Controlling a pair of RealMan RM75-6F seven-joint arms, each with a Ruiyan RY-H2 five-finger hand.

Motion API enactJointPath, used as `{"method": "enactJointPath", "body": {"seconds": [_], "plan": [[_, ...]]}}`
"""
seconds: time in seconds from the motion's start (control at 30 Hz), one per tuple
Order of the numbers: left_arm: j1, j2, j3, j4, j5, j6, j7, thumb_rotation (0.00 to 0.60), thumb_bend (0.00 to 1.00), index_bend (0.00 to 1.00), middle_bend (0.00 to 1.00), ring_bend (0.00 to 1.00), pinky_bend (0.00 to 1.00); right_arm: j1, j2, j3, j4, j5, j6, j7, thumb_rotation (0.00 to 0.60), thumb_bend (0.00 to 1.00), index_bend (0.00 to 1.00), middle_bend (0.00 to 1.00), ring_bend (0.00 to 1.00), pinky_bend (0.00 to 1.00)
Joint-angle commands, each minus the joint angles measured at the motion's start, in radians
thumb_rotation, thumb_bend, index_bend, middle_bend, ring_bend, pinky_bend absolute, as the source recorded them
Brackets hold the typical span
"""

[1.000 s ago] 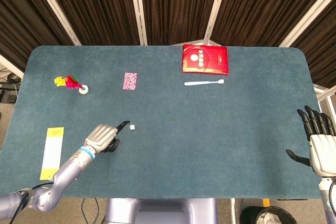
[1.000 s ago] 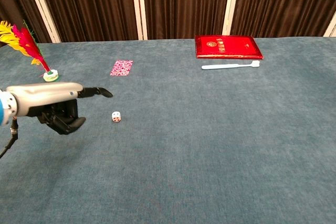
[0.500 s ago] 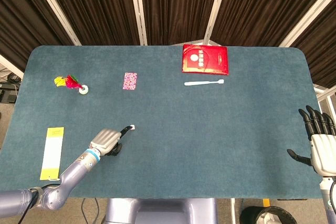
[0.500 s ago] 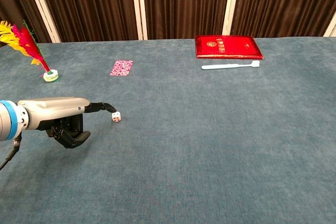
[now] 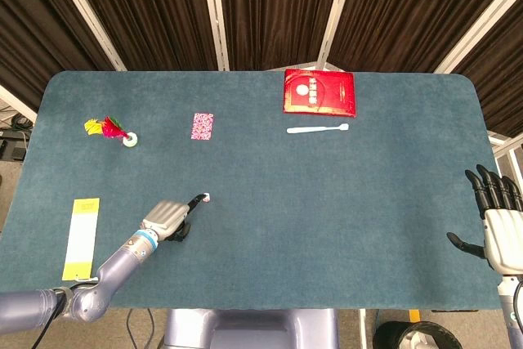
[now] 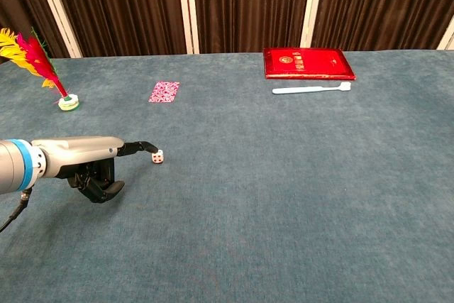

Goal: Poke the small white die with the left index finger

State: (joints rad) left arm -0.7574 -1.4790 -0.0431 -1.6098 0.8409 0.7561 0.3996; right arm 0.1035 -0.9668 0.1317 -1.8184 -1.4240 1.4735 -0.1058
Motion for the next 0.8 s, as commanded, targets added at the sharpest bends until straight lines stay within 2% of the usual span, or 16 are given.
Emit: {"method": "enactJointPath", "body": {"seconds": [0.03,0.4,0.67,0.8], "plan": [[-0.003,-0.003,0.008,0.008,-0.002,-0.008,-0.013,0.6,0.71,0.0,0.98,0.96,1.0,0.0,0.0,0.0,0.0,0.0,0.0,0.0,0.6,0.0,0.0,0.0,0.0,0.0],[0.085,0.03,0.037,0.01,0.054,0.049,-0.148,0.6,0.71,0.0,0.98,0.96,1.0,0.002,0.002,-0.001,0.002,-0.003,0.0,0.008,0.6,0.0,0.0,0.0,0.0,0.0],[0.16,0.089,0.01,-0.034,0.185,0.183,-0.248,0.6,0.71,0.0,0.97,0.96,1.0,0.002,0.003,-0.006,-0.004,-0.02,0.006,0.005,0.6,0.0,0.0,0.0,0.0,0.0],[0.2,0.145,-0.013,-0.085,0.261,0.292,-0.276,0.6,0.71,0.0,0.95,0.94,1.0,0.0,0.004,-0.009,-0.009,-0.029,0.01,0.008,0.6,0.0,0.0,0.0,0.0,0.0]]}}
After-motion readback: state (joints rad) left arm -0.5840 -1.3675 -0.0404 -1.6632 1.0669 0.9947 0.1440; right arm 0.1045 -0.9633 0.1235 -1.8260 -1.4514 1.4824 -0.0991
